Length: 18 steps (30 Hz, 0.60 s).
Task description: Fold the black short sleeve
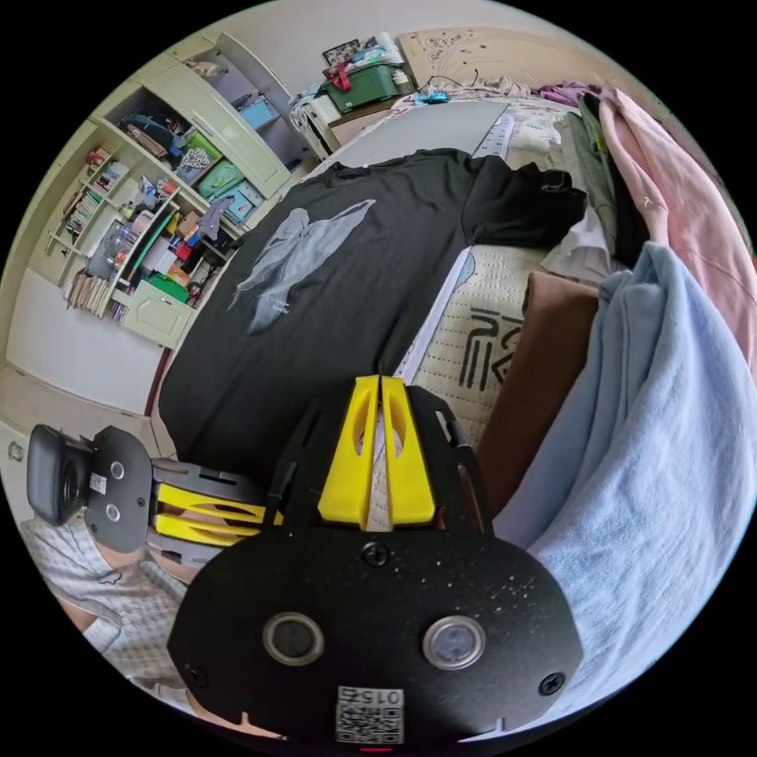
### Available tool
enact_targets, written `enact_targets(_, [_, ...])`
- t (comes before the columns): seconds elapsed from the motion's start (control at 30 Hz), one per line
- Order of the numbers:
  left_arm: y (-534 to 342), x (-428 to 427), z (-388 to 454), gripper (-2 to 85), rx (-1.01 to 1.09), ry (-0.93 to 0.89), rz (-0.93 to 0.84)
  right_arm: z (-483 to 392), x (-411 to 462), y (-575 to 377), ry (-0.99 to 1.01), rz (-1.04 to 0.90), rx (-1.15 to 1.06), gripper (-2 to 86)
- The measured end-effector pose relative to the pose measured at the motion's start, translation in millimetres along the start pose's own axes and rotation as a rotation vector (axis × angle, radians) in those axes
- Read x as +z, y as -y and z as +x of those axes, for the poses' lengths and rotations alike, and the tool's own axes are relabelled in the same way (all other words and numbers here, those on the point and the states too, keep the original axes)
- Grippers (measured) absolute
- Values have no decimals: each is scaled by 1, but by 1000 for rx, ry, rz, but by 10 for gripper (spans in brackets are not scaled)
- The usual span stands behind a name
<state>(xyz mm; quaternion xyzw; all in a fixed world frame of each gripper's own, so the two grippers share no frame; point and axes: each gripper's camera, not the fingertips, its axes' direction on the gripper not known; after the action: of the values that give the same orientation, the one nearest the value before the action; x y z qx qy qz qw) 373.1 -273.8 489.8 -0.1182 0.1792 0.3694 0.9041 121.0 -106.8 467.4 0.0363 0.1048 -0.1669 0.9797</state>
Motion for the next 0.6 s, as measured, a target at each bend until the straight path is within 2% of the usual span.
enact_targets(0.2, [0,-7,2,-7,20,-32,11,-19,-12,-6,-113,-3,-9,1])
enact_targets(0.33, [1,-4,-2,-8,-15,-144,24,-26,-14,-10,-117,-16,2,2])
enact_targets(0.5, [-19,-33,-6,-2,-20,-183,75,-34,-37,-24,-12,21,-14,18])
enact_targets(0.6, [-54,-82,-15,20,9,-129,157,-54,-66,-48,64,90,-118,40])
